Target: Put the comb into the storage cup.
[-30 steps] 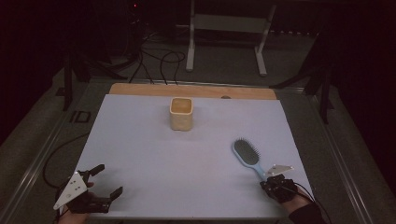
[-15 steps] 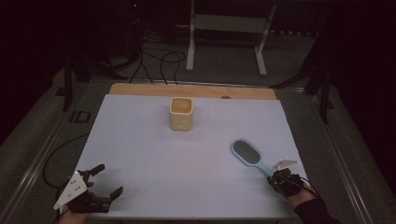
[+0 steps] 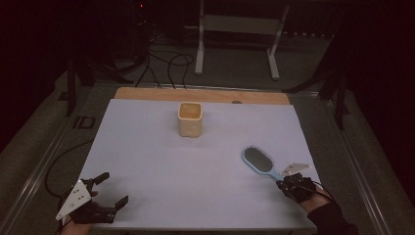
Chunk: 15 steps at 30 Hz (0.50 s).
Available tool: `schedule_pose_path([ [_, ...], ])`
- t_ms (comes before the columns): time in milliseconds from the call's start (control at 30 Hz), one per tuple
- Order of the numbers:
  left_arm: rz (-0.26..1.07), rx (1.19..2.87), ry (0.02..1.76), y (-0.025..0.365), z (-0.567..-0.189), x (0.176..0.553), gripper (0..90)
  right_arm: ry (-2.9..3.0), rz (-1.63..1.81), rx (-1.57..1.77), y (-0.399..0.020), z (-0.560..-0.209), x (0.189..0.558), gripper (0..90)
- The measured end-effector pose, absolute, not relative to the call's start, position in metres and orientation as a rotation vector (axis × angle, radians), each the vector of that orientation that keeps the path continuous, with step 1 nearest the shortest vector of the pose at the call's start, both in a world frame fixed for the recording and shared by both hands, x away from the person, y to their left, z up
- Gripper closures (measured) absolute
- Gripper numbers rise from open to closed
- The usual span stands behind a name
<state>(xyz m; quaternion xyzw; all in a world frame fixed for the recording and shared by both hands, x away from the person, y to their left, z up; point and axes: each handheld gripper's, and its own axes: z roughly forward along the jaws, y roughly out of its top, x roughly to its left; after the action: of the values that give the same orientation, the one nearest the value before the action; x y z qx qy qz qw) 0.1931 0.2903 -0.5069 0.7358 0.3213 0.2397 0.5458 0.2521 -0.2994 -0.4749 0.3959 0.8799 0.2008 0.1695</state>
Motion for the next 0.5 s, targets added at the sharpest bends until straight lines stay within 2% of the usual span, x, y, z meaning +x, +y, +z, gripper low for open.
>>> schedule_pose_path([
  [500,0.569,1.749,0.762,0.29,-0.507,0.193,0.0,2.621,0.521,0.944,-0.292,-0.455,0.274,90.0],
])
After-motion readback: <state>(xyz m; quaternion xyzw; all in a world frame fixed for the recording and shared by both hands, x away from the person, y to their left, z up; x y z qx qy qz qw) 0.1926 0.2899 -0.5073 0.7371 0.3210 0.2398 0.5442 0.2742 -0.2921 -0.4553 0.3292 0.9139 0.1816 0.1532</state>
